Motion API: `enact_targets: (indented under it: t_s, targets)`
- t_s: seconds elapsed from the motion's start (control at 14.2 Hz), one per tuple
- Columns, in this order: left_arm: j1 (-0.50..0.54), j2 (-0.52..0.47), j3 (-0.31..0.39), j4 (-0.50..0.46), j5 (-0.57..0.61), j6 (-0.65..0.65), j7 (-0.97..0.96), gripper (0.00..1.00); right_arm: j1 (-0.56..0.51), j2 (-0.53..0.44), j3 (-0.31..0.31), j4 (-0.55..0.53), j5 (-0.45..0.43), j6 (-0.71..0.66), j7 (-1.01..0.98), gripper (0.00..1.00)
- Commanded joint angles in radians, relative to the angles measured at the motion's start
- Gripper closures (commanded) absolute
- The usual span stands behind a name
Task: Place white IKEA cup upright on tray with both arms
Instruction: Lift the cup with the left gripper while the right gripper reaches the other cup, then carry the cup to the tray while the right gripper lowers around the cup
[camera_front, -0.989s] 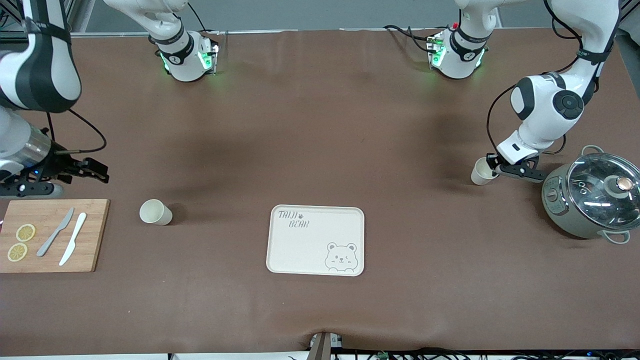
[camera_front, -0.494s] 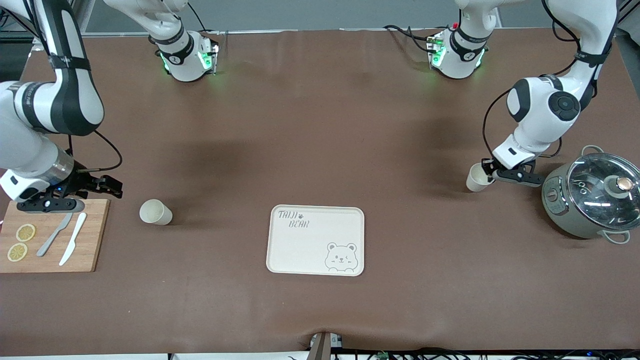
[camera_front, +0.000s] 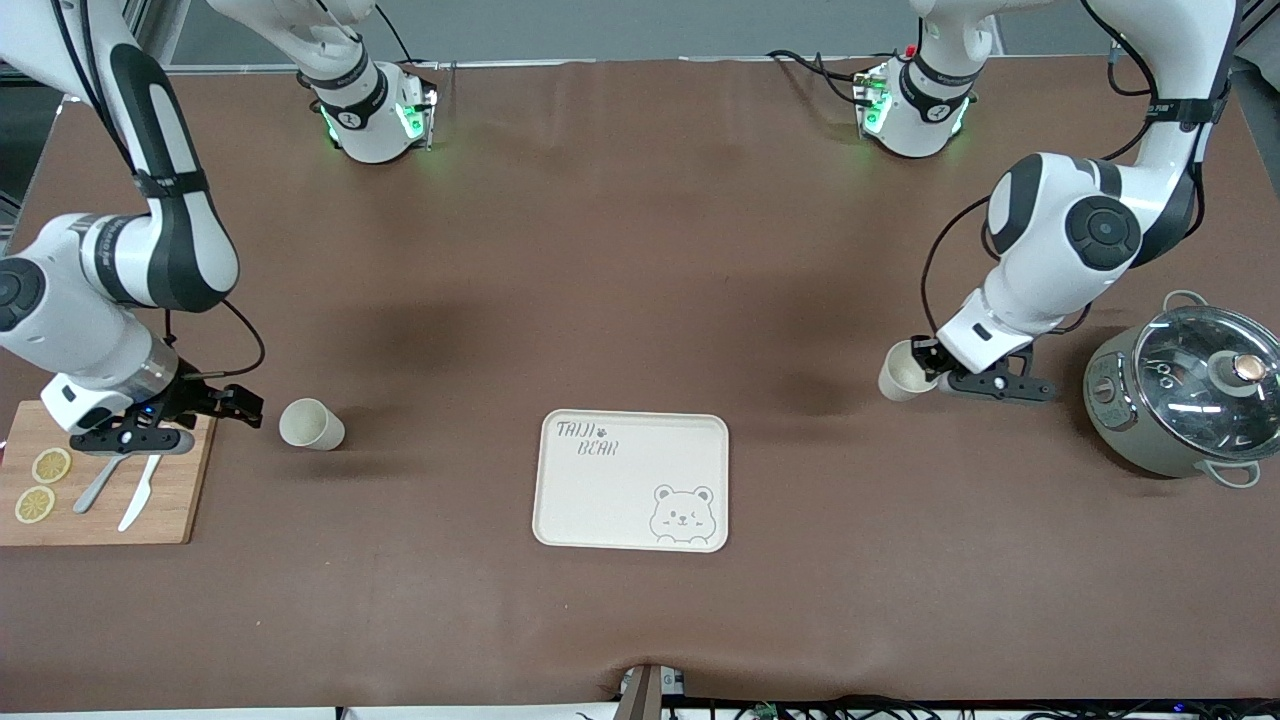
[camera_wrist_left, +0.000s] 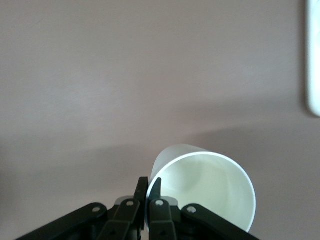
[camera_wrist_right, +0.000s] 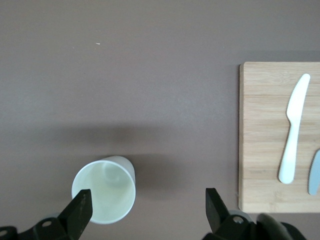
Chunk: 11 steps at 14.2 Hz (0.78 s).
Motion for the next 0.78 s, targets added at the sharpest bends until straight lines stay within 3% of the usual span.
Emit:
enact_targets:
  t_s: [0.0,0.35,0.71]
  targets:
    - [-0.079,0.114,0.0,0.161,0.002,-0.056,-0.109,1.0,-0.008,0.007,0.007,-0.026,-0.019,0.037,0.019,0.0]
    - [-0.179,0.265,0.004,0.373,0.04,-0.131,-0.223,1.0,-0.008,0.002,0.007,-0.075,-0.019,0.061,0.019,0.0]
    - [-0.293,0.432,0.009,0.638,0.133,-0.301,-0.356,1.0,-0.008,0.007,0.007,-0.108,-0.019,0.129,0.022,0.0]
